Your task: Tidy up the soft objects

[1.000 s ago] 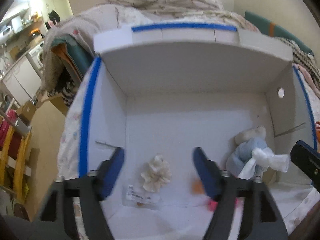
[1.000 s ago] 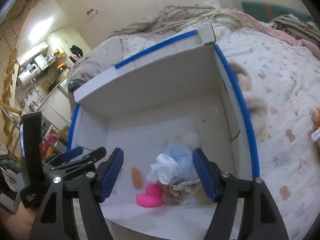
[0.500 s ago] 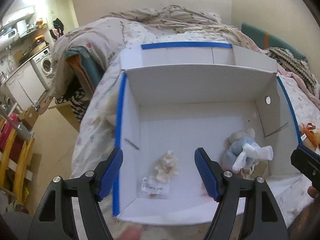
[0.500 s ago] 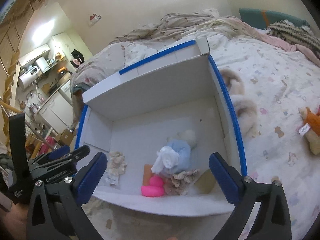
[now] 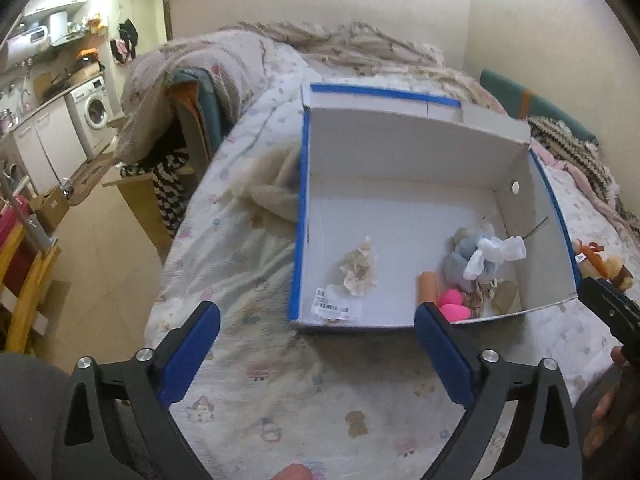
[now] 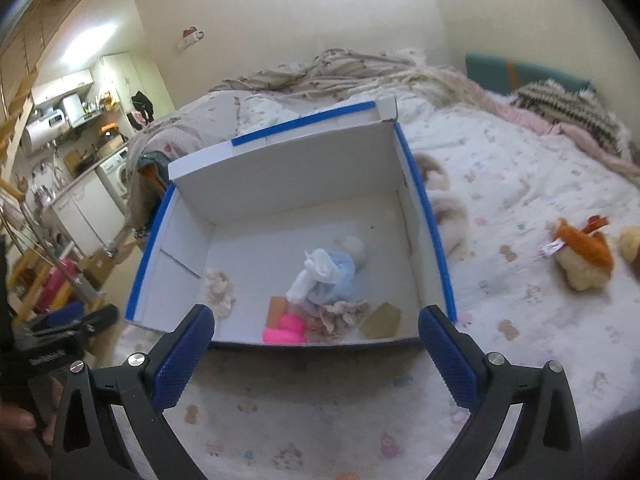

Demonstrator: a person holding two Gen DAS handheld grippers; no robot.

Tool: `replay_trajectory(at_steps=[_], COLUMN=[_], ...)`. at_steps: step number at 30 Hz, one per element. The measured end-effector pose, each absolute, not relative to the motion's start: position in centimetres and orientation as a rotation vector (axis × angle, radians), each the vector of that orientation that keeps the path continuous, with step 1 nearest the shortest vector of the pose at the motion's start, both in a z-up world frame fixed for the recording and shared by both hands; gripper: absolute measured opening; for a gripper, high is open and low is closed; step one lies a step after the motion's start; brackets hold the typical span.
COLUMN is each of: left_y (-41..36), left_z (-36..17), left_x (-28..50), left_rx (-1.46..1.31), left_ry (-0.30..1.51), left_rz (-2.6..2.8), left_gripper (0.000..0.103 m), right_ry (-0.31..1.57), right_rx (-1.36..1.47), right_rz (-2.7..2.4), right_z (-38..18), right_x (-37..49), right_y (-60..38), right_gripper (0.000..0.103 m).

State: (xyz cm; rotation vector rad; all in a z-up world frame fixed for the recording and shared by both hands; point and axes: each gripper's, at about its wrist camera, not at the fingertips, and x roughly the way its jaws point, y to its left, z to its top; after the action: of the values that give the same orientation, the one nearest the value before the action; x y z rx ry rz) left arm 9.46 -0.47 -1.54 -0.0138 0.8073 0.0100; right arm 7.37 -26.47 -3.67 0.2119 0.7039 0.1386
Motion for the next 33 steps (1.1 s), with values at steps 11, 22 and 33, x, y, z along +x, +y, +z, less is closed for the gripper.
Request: replay_trajectory(at_steps=[11, 22, 33], left_y=[-1.2, -0.4, -0.7], left_z=[-0.9, -1.0, -1.0], left_x=[6.6, 6.5, 6.6], left_rx=[0.020, -0.009, -0.007], left_ry=[0.697, 0.688, 0.695], left_rz=[0.006, 0.023, 0.012], left_gripper=[0.098, 0.103, 0.103], right_ry=[0.615, 0.629, 0.626], right_rx=[0.093, 0.086, 0.091], right_rz=[0.083, 0.079, 0.071], right_z=[-2.9, -3.4, -3.5], right_x=[4.6, 5.2, 5.3], right_y=[-24.6, -24.3, -24.3], right_gripper=[0.103, 0.103, 0.103])
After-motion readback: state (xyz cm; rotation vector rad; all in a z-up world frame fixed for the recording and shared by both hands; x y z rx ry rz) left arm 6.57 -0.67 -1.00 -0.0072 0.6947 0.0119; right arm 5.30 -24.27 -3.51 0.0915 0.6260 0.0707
